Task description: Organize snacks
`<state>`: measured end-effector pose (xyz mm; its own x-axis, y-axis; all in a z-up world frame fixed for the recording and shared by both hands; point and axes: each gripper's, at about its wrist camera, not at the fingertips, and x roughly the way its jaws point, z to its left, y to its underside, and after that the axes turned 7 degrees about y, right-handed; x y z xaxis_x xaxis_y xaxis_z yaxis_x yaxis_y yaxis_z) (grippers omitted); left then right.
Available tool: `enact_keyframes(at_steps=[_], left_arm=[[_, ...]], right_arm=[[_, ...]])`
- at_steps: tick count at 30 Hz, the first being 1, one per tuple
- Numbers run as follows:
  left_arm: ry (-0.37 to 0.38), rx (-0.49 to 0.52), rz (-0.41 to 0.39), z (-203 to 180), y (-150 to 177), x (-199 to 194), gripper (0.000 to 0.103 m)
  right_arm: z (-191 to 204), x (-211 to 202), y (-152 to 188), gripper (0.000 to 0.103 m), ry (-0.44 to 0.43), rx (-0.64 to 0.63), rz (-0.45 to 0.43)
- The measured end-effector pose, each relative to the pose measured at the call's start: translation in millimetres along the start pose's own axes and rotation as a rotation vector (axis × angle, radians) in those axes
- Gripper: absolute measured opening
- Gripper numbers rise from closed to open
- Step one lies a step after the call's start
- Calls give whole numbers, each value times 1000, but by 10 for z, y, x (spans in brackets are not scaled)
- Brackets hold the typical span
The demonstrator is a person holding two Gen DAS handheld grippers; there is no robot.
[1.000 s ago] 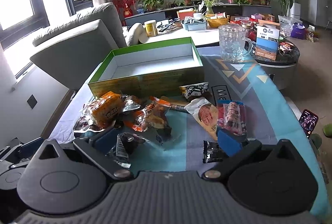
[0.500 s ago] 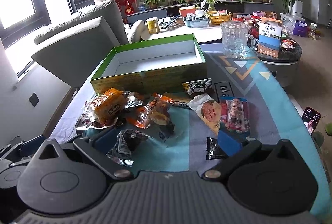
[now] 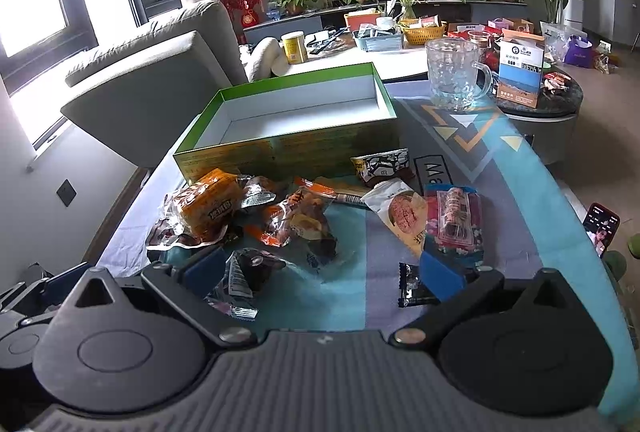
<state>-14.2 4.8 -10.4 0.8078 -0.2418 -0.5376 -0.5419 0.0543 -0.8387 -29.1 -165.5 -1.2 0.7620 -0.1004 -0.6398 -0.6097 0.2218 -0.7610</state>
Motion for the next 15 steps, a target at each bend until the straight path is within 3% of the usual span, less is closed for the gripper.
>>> enact_keyframes(at_steps=[5,15], left_arm=[[-35,9,13,-11,-6,38,74],[3,26,41,-49,-21,143,74]], right_arm=[[-12,13,-8,60,0,3,2],[-23,59,-34,60,-1,0,14]])
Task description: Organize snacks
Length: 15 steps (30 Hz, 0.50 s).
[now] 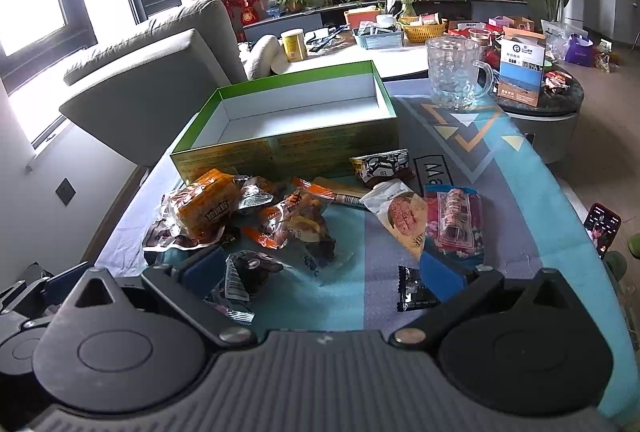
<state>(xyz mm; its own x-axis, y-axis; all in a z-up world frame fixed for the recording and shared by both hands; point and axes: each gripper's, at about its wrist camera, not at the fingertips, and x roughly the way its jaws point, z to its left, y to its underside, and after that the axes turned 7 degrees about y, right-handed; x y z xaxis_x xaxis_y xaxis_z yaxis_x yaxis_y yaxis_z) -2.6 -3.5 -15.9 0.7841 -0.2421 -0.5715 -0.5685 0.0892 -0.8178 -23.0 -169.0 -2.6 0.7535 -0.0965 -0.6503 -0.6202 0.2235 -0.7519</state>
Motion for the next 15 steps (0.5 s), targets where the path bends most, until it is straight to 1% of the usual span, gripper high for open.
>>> enact_keyframes(at_steps=[10,15], left_arm=[[20,34,51,-90,4,225,74],[67,39,93,-103,0,368,74]], right_arm=[[-95,122,-25,60,20,13,23],[-297,232,-83,60,63,30,30]])
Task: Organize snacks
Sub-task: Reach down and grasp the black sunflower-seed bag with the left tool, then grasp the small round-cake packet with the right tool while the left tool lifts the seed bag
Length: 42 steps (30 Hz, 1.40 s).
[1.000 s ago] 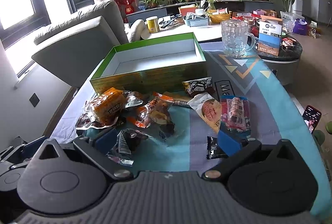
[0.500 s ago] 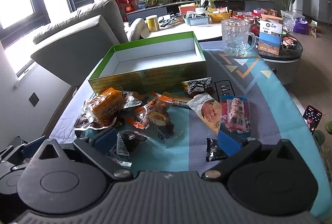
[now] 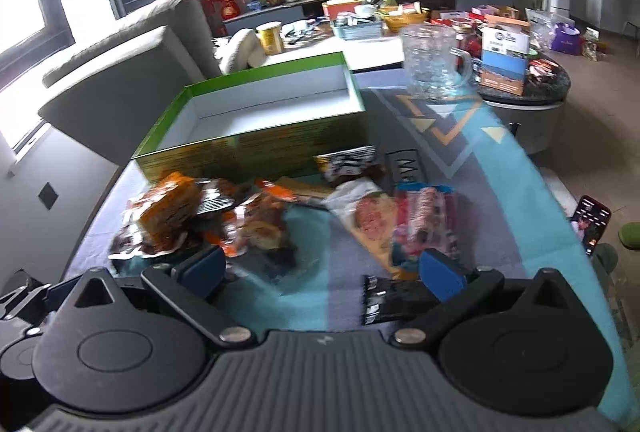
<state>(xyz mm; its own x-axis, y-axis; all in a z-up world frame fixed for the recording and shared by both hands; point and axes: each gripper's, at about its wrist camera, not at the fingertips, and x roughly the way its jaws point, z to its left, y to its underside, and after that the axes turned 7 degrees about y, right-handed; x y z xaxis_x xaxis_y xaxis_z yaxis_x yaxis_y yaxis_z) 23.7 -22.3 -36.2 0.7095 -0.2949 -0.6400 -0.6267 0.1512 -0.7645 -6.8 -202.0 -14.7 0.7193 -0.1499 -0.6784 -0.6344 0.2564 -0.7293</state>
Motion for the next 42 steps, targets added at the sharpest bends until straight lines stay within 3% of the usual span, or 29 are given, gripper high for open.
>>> enact_keyframes(at_steps=[6,14,19,25,29,42], left_arm=[[35,11,46,-42,1,200,75],[124,24,104,-61,6,402,73],[198,-6,148,-8,30,521,60],[225,34,143,-3,49,512,57],[237,8,150,103,37,493,55],[244,-3,108,225,-43,375,54]], right_arm=[[-120,103,2,60,-16,-30,-3],[2,168,-45,59,-207,-74,8],[110,272,-100,59,-239,-101,20],[175,507,-121,59,-265,-136,99],[158,645,-108,58,-294,-148,154],[172,800,-108,54,-296,-192,164]])
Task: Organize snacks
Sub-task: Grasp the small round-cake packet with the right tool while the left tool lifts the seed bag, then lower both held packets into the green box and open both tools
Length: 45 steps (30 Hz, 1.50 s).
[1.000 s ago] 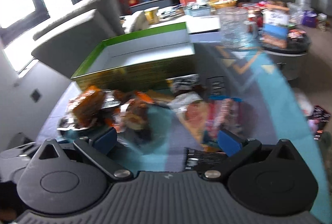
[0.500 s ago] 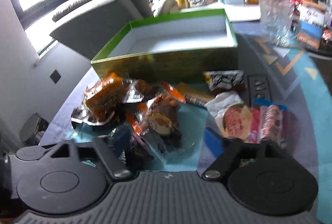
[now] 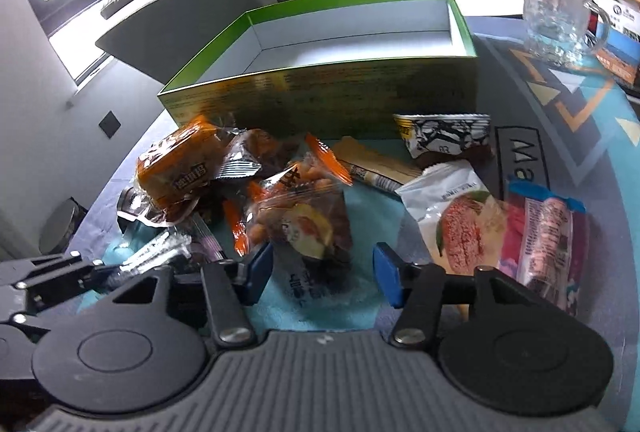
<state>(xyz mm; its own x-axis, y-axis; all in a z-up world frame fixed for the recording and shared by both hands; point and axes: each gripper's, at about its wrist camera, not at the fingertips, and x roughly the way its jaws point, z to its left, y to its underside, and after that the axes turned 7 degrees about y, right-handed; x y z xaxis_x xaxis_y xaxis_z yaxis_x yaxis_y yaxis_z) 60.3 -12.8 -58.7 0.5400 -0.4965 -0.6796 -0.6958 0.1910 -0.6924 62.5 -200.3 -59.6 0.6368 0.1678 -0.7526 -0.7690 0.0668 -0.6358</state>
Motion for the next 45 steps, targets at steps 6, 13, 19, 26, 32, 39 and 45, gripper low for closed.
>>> enact_keyframes(at_steps=[6,13,19,26,32,39,45], left_arm=[[14,24,-47,-41,-55,-96,54],[22,70,-131,-110,-294,-258,54],[-16,110,-240,-108,-688,-315,54],[-58,108,-307,-39,-1075,-233,54],[-78,85,-311,69,-1287,-52,54],[-99,71,-285,165,-1381,191,54],[-117,37,-245,323,-1379,393,54]], right_arm=[[9,-59,-21,37,9,-1,-7],[31,-498,-159,36,-32,-2,-158],[52,-599,-477,36,-35,8,-271],[119,-506,-771,36,-7,-29,-399],[35,-338,-922,36,-23,3,-398],[-19,-217,-990,36,-20,27,-383],[-104,-8,-1023,36,7,63,-329]])
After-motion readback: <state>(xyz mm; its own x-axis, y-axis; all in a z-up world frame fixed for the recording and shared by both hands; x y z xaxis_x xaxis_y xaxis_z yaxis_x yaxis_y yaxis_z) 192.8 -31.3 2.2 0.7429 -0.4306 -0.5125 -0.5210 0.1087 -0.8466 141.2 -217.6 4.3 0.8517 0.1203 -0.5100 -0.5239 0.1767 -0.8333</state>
